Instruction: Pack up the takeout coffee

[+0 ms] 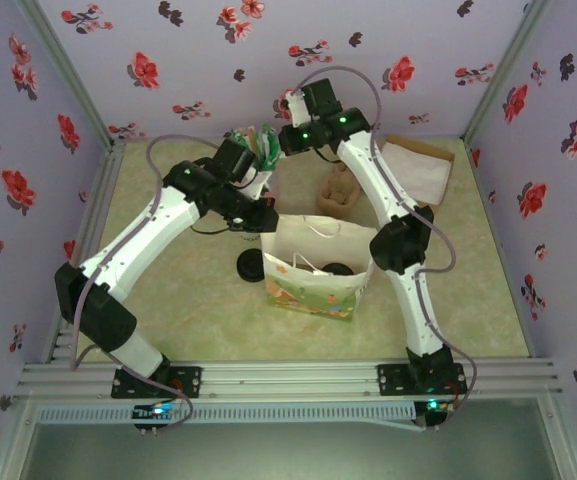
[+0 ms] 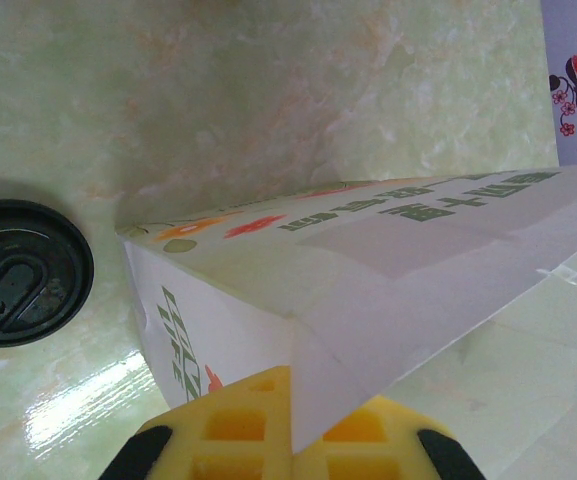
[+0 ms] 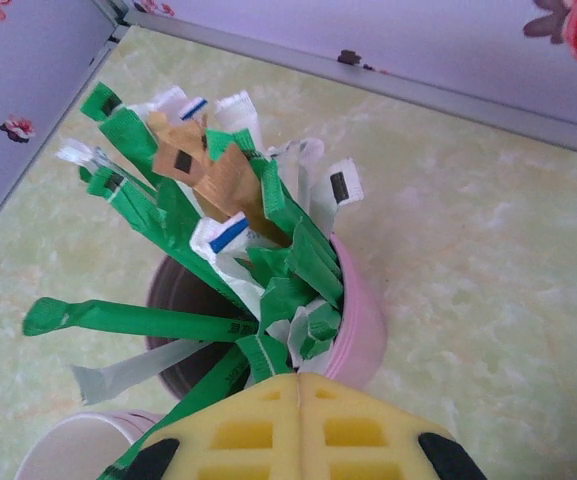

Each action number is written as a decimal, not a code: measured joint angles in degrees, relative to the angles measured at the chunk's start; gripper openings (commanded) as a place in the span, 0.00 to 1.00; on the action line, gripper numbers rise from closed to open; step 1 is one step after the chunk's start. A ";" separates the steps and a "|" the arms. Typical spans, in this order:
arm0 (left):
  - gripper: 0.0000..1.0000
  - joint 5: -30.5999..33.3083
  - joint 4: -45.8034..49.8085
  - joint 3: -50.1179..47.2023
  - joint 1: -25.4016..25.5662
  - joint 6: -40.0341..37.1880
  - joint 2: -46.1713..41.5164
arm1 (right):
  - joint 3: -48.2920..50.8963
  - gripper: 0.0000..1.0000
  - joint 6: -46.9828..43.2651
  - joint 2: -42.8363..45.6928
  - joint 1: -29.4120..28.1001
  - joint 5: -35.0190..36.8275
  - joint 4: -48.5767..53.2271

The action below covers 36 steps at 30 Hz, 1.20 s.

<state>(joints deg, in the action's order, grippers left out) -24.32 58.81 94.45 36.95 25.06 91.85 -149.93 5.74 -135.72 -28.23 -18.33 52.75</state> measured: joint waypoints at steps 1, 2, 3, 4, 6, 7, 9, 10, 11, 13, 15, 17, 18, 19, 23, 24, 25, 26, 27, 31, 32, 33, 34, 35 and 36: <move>0.00 0.13 0.02 0.00 0.00 0.00 0.00 | 0.00 0.00 -0.15 0.70 0.00 0.15 0.15; 0.00 0.20 0.11 0.04 0.00 0.00 0.00 | 0.00 0.00 -0.24 1.42 0.00 0.15 0.24; 0.00 0.28 0.20 0.09 0.00 0.00 0.00 | 0.00 0.00 -0.28 2.01 0.00 0.26 0.24; 0.00 0.33 0.31 0.20 0.00 -0.02 0.00 | 0.00 0.00 -0.37 2.82 0.00 0.33 0.26; 0.00 0.37 0.52 0.35 0.00 0.00 0.00 | 0.00 0.00 -0.72 4.33 0.00 0.39 0.26; 0.00 0.42 0.68 0.42 0.00 0.00 0.00 | 0.00 0.00 -0.87 5.03 0.00 0.55 0.35; 0.00 0.59 0.83 0.42 0.00 0.00 0.00 | 0.00 0.00 -1.11 6.23 0.00 0.81 0.68; 0.00 0.70 0.83 0.42 0.00 0.00 0.00 | 0.00 0.00 -1.27 6.78 0.00 1.07 0.90; 0.00 0.76 0.83 0.42 0.00 0.00 0.00 | 0.04 0.00 -1.29 7.34 0.00 1.46 1.16; 0.00 0.79 0.83 0.44 0.00 0.00 0.00 | 0.37 0.00 -1.33 8.68 0.00 2.08 1.53; 0.00 0.81 1.05 0.70 0.00 0.00 0.07 | 1.62 0.00 -1.51 10.56 0.00 2.69 1.68; 0.00 0.81 1.33 1.25 0.00 0.00 0.13 | 3.72 0.00 -1.81 13.51 0.00 3.67 1.77; 0.00 0.81 1.44 1.55 0.00 0.00 0.22 | 4.74 0.00 -1.99 15.04 0.00 4.11 1.92; 0.00 0.81 1.46 1.95 0.00 0.00 0.33 | 5.66 0.00 -2.32 16.76 0.00 4.59 2.16; 0.00 0.79 1.57 3.15 0.00 0.00 1.42 | 9.40 0.00 -2.89 24.61 -0.11 7.04 2.34; 0.00 0.76 1.64 3.34 0.00 0.00 1.75 | 10.99 0.00 -3.04 26.95 -0.17 7.76 2.05; 0.00 0.74 1.60 3.50 0.00 0.00 2.10 | 12.76 0.00 -3.13 29.35 -0.17 8.33 1.86; 0.00 0.74 1.62 3.58 0.00 0.00 2.49 | 14.91 0.00 -3.21 32.13 -0.22 9.09 1.38; 0.00 0.72 1.60 3.67 0.00 0.00 2.84 | 16.22 0.00 -3.21 34.07 -0.26 9.62 1.25; 0.00 0.07 1.18 4.35 -0.11 0.07 3.74 | 19.17 0.00 -3.21 40.98 -0.96 12.76 1.46; 0.00 0.02 1.14 4.74 -0.11 0.07 4.04 | 20.85 0.00 -3.15 43.23 -1.16 13.33 1.27; 0.00 -0.11 1.16 5.09 -0.11 0.09 4.35 | 22.73 0.00 -2.93 45.38 -1.31 13.51 1.18; 0.00 -0.17 1.16 5.64 -0.11 0.15 4.83 | 25.22 0.00 -2.62 48.35 -1.53 13.62 1.14; 0.00 -0.24 1.18 6.34 -0.11 0.26 5.42 | 27.45 0.00 -2.25 51.23 -1.77 13.64 1.29; 0.00 -0.31 1.20 6.91 -0.11 0.28 5.84 | 29.16 0.00 -1.97 53.64 -1.86 13.55 1.25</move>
<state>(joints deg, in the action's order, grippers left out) -24.62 60.01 101.36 36.84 25.34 97.69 -120.77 3.77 -82.08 -30.09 -4.78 54.00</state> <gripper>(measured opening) 0.039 0.051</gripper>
